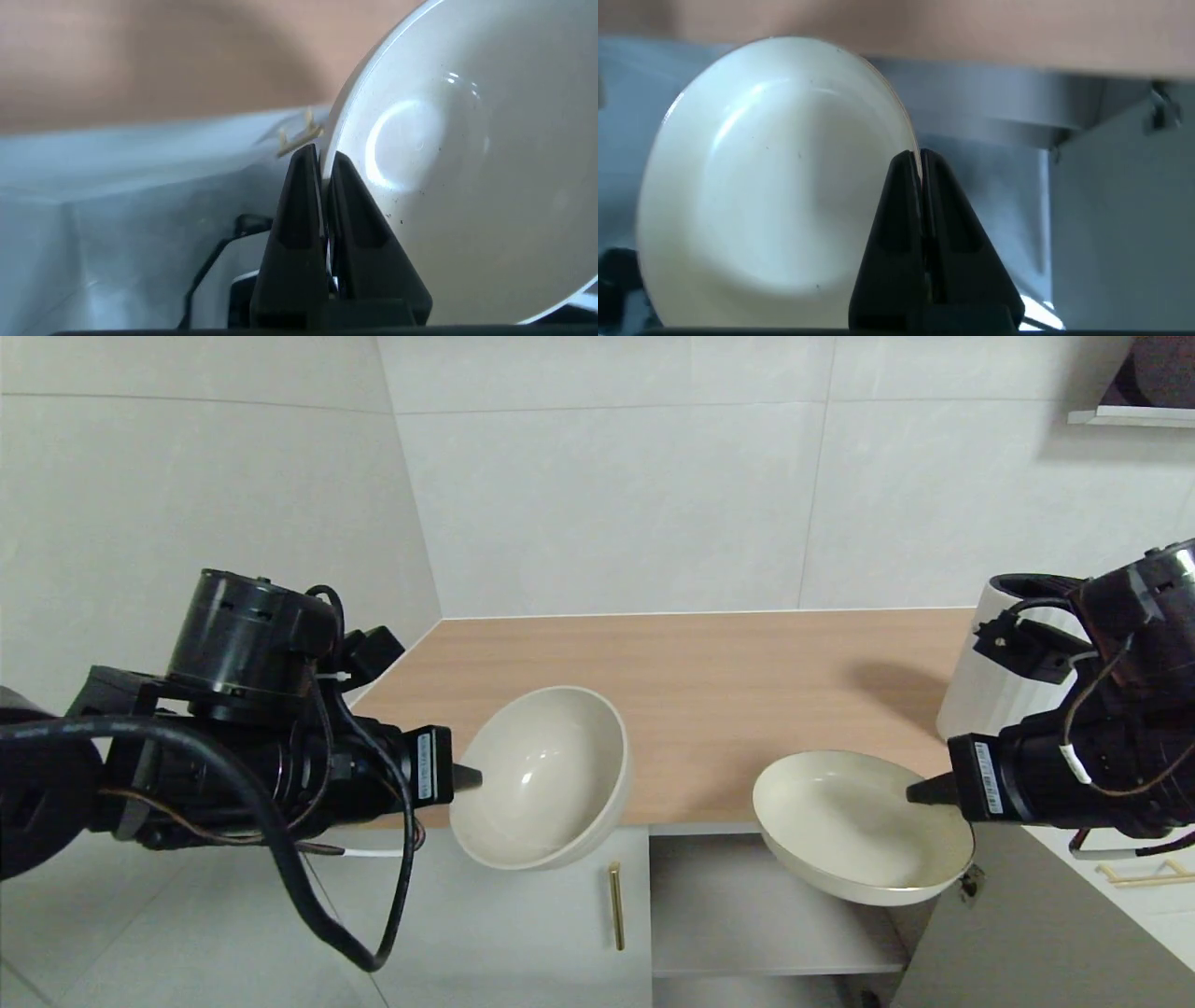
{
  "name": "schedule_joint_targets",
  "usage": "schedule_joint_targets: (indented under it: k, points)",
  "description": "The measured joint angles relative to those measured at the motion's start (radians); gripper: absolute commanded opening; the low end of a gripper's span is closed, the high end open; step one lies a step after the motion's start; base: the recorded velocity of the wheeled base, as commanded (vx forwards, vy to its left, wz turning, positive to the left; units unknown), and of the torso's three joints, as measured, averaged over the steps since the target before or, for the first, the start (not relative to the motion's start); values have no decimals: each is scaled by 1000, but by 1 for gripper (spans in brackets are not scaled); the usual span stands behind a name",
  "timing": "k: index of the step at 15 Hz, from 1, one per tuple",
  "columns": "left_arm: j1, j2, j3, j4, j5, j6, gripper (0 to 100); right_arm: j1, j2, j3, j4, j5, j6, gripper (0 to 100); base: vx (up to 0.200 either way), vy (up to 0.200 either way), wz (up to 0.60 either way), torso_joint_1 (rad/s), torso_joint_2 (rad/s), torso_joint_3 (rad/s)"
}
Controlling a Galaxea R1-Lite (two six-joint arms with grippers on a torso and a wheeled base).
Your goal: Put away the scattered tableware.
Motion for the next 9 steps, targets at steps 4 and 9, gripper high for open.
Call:
schedule_joint_targets:
  k: [4,9]
  points:
    - [-13,-17,24,0,3,-1,0,-1,-43,114,-78,-21,-3,0,-50,0,0,1,-1,1]
    - [-43,-3,35,0,7,-5,0,0,-47,202,-181,-35,-7,0,-160,0,0,5,1,-1]
